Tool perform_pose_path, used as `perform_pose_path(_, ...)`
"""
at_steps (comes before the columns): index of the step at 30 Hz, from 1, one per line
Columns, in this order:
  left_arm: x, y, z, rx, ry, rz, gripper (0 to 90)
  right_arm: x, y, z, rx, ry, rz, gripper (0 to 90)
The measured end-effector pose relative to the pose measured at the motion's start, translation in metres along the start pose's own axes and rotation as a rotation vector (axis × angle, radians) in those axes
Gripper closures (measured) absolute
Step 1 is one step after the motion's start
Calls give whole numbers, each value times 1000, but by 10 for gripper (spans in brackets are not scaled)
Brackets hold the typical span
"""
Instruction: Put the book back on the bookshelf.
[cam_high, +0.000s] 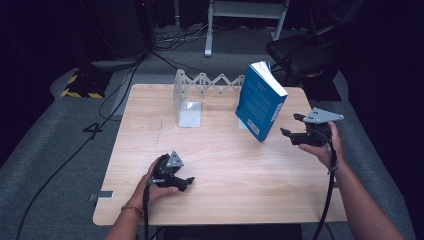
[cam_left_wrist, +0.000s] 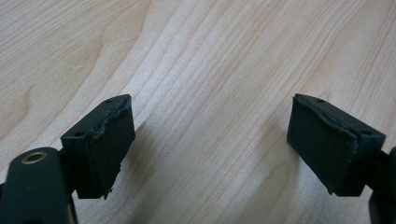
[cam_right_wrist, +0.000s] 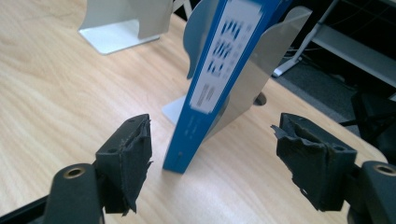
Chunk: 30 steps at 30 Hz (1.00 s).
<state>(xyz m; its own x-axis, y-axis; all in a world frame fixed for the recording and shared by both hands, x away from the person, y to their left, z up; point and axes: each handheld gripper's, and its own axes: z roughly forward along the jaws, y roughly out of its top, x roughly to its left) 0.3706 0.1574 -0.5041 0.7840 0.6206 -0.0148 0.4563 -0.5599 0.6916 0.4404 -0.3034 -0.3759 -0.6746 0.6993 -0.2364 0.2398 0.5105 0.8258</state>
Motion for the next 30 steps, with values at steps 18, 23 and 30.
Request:
perform_pose_path(18, 0, 0, 0, -1, -1, -3, 156, 18, -44, -9, 60, 56, -39, 272)
perform_pose_path(23, 0, 0, 0, -1, -2, -4, 156, 24, -61, -10, 102, 71, -40, 296)
perform_pose_path(30, 0, 0, 0, -1, -2, -4, 156, 28, -84, -10, 142, 90, -35, 290)
